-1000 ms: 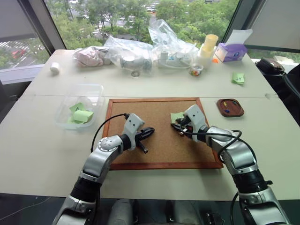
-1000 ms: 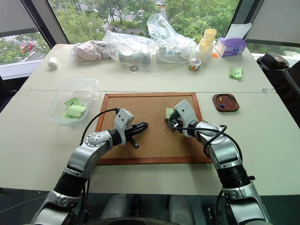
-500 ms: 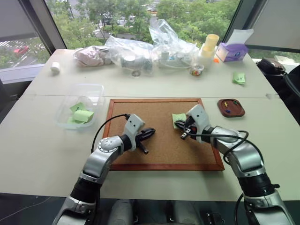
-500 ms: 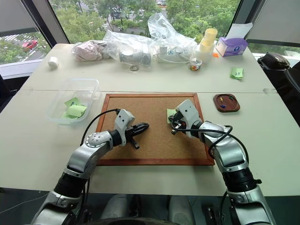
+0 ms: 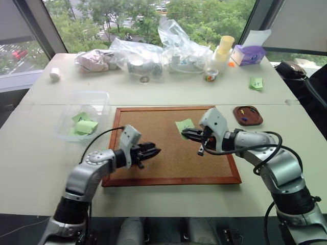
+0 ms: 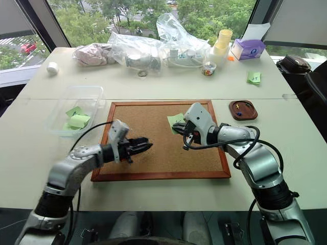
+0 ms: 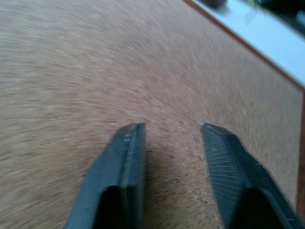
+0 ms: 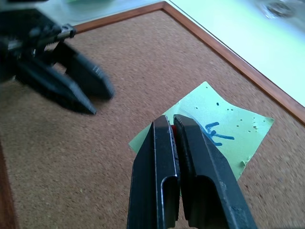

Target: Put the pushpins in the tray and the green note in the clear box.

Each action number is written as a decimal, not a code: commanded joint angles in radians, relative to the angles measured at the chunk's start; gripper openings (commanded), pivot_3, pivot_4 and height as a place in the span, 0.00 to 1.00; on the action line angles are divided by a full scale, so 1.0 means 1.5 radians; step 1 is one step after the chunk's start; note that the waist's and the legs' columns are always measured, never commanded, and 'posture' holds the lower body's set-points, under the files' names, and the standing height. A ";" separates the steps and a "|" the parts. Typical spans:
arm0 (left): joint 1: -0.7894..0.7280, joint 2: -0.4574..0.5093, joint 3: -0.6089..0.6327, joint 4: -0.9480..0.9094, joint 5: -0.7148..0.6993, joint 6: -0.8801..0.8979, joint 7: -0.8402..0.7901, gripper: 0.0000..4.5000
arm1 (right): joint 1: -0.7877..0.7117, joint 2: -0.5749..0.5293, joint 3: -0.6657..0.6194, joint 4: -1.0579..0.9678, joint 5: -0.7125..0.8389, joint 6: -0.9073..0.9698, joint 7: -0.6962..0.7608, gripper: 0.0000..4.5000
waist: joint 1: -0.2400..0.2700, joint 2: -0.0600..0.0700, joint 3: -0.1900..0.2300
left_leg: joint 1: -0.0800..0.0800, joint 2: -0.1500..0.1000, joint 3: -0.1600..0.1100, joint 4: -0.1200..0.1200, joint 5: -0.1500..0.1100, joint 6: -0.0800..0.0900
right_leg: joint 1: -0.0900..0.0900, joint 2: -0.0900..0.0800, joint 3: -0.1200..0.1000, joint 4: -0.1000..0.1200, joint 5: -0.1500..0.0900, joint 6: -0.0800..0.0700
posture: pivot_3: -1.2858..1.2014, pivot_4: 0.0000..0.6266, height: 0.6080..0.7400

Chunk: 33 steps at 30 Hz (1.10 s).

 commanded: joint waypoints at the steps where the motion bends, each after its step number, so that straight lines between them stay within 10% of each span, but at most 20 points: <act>1: -0.079 -0.044 0.123 0.020 -0.166 0.090 0.029 0.84 | -0.025 -0.014 0.007 -0.030 -0.006 -0.020 0.010 0.00 | 0.007 -0.001 0.001 | -0.001 -0.001 0.000 0.000 0.000 0.000 | 0.000 0.000 0.000 0.000 0.000 0.000 | 0.52 0.24 1.00; 5: -0.173 -0.109 0.229 0.155 -0.273 0.174 0.123 0.93 | -0.044 -0.028 0.030 -0.037 -0.024 -0.044 0.022 0.00 | 0.006 -0.002 0.002 | -0.004 -0.003 -0.001 0.002 0.001 -0.002 | 0.000 -0.001 -0.001 -0.001 0.002 0.003 | 0.52 0.24 1.00; 23: -0.229 -0.216 0.184 0.245 -0.301 0.306 0.210 0.93 | -0.076 -0.026 0.046 -0.043 -0.058 -0.073 0.023 0.00 | 0.003 -0.008 0.005 | -0.005 -0.003 -0.001 0.002 0.003 -0.005 | -0.002 0.003 -0.001 -0.001 0.002 0.004 | 0.52 0.24 1.00; 33: -0.218 -0.223 0.189 0.217 -0.298 0.282 0.228 0.02 | -0.079 -0.024 0.045 -0.036 -0.066 -0.081 0.028 0.00 | 0.005 -0.008 0.005 | -0.005 -0.003 -0.001 0.002 0.004 -0.006 | -0.002 0.003 -0.001 -0.001 0.002 0.004 | 0.52 0.24 1.00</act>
